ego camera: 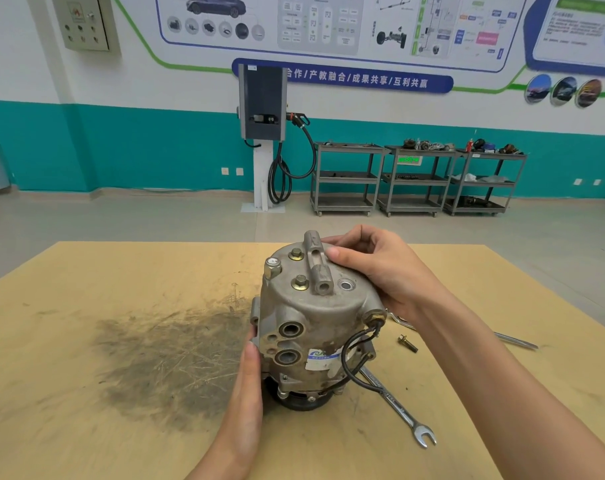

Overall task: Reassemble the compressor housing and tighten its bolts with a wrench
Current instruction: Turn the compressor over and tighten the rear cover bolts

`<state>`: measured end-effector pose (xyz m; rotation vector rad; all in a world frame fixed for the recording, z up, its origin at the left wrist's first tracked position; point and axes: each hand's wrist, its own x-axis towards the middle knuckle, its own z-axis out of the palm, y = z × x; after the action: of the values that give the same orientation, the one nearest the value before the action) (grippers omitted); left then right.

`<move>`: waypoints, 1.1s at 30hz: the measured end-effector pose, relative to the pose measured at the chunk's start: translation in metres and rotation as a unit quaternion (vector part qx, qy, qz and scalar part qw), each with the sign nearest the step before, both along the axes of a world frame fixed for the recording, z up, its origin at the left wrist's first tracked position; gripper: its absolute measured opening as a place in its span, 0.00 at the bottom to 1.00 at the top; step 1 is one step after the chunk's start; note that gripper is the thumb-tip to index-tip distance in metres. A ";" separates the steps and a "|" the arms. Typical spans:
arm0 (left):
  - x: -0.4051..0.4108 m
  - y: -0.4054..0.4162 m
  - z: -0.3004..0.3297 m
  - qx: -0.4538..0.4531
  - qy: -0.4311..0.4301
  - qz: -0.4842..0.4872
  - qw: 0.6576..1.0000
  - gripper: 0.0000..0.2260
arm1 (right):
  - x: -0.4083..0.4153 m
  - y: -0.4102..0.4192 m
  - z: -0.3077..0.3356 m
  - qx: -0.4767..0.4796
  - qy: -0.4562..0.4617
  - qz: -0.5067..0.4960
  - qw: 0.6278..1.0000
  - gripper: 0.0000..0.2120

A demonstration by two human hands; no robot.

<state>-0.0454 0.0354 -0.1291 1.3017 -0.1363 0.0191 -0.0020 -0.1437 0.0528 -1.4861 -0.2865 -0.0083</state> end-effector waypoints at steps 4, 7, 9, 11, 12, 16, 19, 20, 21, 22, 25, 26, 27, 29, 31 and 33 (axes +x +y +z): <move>-0.001 0.000 0.002 0.001 -0.004 0.000 1.000 0.43 | -0.004 -0.007 -0.004 0.030 0.014 0.040 0.999 0.05; -0.002 0.000 0.003 0.005 -0.013 -0.003 1.000 0.38 | -0.002 -0.004 -0.002 0.027 0.015 0.024 0.999 0.04; -0.003 0.000 0.004 0.001 -0.013 -0.004 1.000 0.37 | 0.000 -0.001 -0.001 0.022 0.014 0.007 1.000 0.06; -0.002 0.000 0.003 -0.002 -0.010 -0.003 1.000 0.36 | 0.000 -0.002 -0.001 0.021 0.013 0.009 1.000 0.06; -0.002 0.000 0.004 -0.002 -0.009 -0.003 1.000 0.35 | -0.001 -0.003 -0.002 0.026 0.016 0.020 0.999 0.05; -0.003 0.000 0.005 0.002 -0.013 -0.002 1.000 0.33 | -0.003 -0.007 -0.004 0.042 0.027 0.046 0.998 0.05; -0.003 0.000 0.004 0.001 -0.014 0.005 1.000 0.32 | -0.002 -0.002 -0.002 0.032 0.019 0.022 0.999 0.04; -0.003 0.000 0.004 0.003 -0.015 0.005 1.000 0.32 | -0.002 -0.001 -0.002 0.030 0.015 0.012 0.999 0.05; -0.003 0.000 0.004 0.003 -0.015 0.004 1.000 0.32 | -0.002 0.000 -0.002 0.029 0.013 0.006 0.999 0.06; -0.003 0.000 0.005 0.003 -0.014 0.004 1.000 0.32 | -0.002 0.000 -0.002 0.031 0.012 0.006 0.999 0.06; -0.003 0.000 0.006 0.007 -0.011 -0.001 1.000 0.32 | -0.005 -0.004 -0.004 0.047 0.018 0.031 0.998 0.05; -0.003 0.000 0.006 0.009 -0.010 -0.003 1.000 0.33 | -0.006 -0.005 -0.004 0.050 0.022 0.038 0.998 0.05; -0.003 -0.001 0.006 0.010 -0.008 -0.004 1.000 0.35 | -0.006 -0.006 -0.004 0.051 0.023 0.042 0.998 0.05; -0.002 0.000 0.004 0.009 -0.004 -0.003 1.000 0.39 | -0.005 -0.004 -0.004 0.052 0.022 0.036 0.998 0.04; -0.001 -0.001 0.004 0.011 -0.001 -0.004 1.000 0.40 | -0.004 -0.001 -0.002 0.050 0.021 0.018 0.998 0.05; 0.000 0.000 0.004 0.007 0.002 -0.002 1.000 0.41 | -0.003 0.000 -0.002 0.048 0.019 0.002 0.999 0.07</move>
<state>-0.0455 0.0354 -0.1252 1.3158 -0.1367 0.0117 -0.0051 -0.1436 0.0510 -1.3899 -0.2543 0.0086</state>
